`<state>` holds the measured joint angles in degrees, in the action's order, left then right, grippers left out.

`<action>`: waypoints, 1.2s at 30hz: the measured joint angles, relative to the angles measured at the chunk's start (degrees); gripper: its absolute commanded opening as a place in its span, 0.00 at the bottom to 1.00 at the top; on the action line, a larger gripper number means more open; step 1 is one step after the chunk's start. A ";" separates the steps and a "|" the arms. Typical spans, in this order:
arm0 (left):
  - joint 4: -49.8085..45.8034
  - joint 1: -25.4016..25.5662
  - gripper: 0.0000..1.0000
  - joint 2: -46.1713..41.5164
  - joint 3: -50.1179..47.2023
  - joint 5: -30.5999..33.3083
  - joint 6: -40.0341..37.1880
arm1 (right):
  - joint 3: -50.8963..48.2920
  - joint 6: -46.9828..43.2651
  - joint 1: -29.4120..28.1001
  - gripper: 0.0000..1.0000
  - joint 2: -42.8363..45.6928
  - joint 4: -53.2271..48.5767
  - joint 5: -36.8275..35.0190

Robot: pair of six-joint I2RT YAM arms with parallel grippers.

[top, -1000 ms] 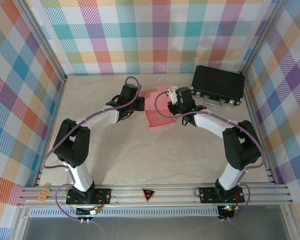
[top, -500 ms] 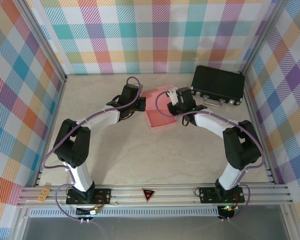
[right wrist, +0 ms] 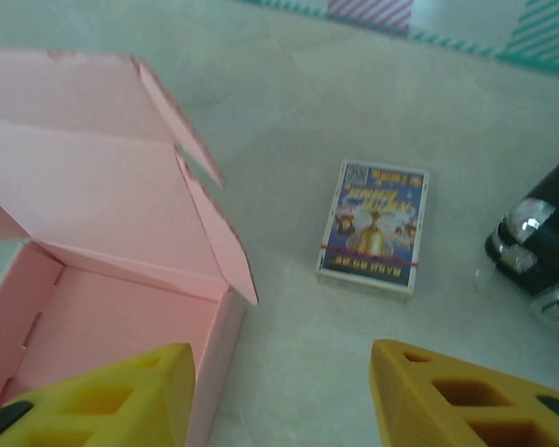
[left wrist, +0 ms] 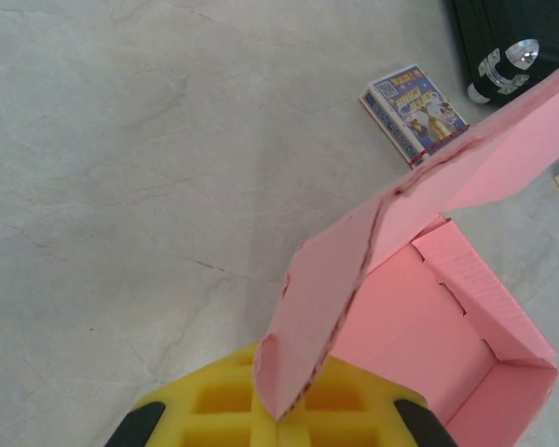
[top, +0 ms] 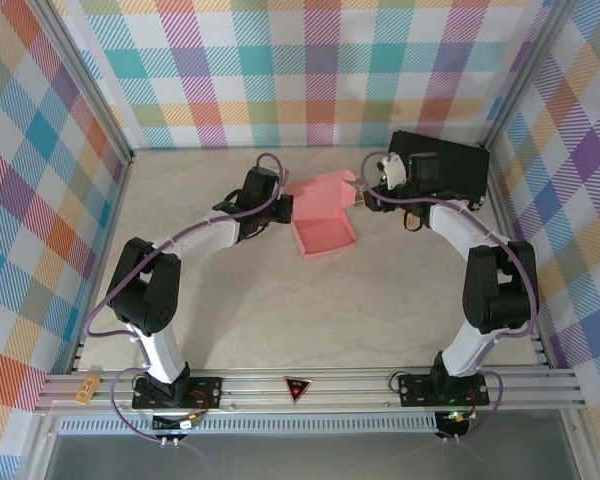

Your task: Fold the paper box

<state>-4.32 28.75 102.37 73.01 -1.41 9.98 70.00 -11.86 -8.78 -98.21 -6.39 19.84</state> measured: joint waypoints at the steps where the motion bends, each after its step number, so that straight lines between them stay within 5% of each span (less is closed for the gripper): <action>1: 0.00 0.00 0.01 0.00 0.00 -0.20 -0.22 | 0.70 -0.87 0.63 0.53 -0.50 -0.02 1.97; 11: -0.02 0.00 0.01 0.22 0.00 -0.98 -0.66 | 4.61 -8.17 1.09 0.55 -7.04 -3.17 12.26; 26: 0.00 0.00 0.01 0.46 0.44 -1.57 -0.85 | 11.69 -11.56 0.61 0.54 -13.94 -7.10 16.48; 36: 0.00 0.00 0.00 1.40 0.76 -2.16 -0.85 | 16.02 -13.62 -1.25 0.38 -17.22 -11.17 16.90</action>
<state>-4.32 28.75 103.77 73.78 -3.57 9.13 86.02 -25.47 -10.02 -115.44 -17.56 36.73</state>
